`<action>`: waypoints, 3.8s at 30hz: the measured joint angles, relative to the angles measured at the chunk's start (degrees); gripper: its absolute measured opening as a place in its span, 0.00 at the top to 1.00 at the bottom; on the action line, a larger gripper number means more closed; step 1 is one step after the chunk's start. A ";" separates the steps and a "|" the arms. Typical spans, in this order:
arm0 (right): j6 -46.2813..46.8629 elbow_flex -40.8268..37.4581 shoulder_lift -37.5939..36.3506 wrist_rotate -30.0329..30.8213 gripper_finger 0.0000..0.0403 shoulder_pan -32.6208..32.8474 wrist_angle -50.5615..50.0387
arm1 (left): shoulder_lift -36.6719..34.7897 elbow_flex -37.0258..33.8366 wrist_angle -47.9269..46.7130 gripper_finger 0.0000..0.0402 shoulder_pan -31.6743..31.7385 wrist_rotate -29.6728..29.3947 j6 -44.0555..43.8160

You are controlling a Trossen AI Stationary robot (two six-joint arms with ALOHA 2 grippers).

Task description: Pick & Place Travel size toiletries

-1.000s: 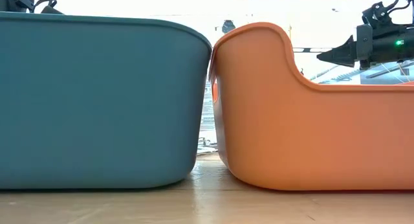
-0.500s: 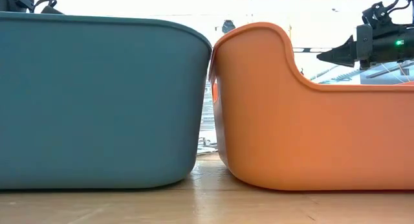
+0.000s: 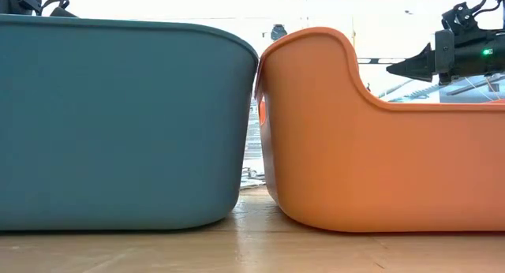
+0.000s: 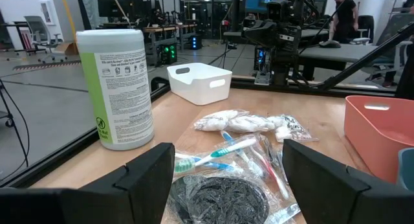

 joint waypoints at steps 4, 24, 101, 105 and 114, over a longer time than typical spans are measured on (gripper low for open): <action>0.00 0.00 0.01 0.00 1.00 0.00 0.00 | 0.00 0.00 0.00 0.30 0.00 0.01 0.00; 24.09 0.00 0.02 0.09 1.00 0.11 6.05 | 0.00 0.00 -0.02 0.30 -0.01 0.02 -0.01; 17.76 45.27 90.30 -27.00 0.59 -22.95 -12.85 | 0.00 -0.01 0.00 0.30 -0.02 -0.08 0.00; 17.76 43.45 90.29 -29.83 0.60 -22.95 -11.52 | 0.00 0.00 -0.01 0.30 0.00 -0.09 0.00; 18.30 42.92 90.31 -29.75 0.67 -22.88 -11.49 | 0.00 0.00 0.00 0.30 -0.01 -0.09 -0.01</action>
